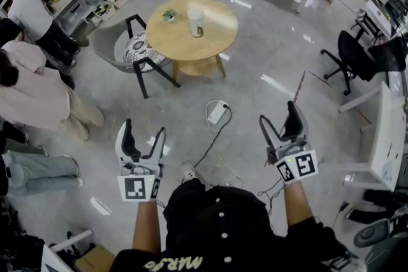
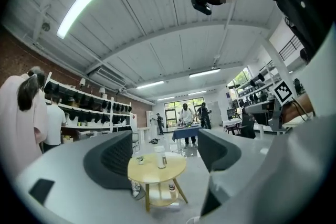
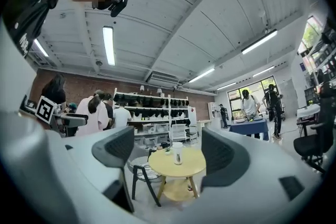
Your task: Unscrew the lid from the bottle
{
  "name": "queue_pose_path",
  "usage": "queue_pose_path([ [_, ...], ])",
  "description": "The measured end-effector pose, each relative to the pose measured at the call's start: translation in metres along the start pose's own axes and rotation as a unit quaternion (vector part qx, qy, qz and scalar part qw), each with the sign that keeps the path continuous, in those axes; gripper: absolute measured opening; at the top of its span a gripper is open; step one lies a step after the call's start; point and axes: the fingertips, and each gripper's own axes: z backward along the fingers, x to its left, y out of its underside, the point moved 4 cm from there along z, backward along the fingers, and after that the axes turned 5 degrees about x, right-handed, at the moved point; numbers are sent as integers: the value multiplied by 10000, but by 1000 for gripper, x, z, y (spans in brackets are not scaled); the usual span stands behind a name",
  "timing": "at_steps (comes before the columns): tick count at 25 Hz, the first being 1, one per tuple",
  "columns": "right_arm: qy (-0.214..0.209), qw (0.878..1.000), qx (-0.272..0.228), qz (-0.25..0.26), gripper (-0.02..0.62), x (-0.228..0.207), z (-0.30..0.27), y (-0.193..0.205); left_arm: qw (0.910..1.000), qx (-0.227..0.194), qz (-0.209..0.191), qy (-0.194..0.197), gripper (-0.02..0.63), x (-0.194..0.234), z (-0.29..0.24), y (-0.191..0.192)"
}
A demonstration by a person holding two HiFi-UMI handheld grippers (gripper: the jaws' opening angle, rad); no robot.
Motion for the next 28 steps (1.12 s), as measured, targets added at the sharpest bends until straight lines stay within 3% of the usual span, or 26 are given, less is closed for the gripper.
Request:
queue_pose_path([
  [1,-40,10000,13,27,404,6,-7,1,10000,67,-58,36,379,4,-4,3],
  [5,0,9997,89,228,411,29,-38,5,9994,170,25,289,415,30,-21,14],
  [14,287,9994,100,167,414,58,-93,7,9959,227,-21,875,419,87,-64,29],
  [21,263,9991,210,273,414,36,-138,11,9954,379,132,874,419,94,-111,47],
  [28,62,9991,259,327,414,-14,-205,19,9962,516,36,707,419,92,-180,49],
])
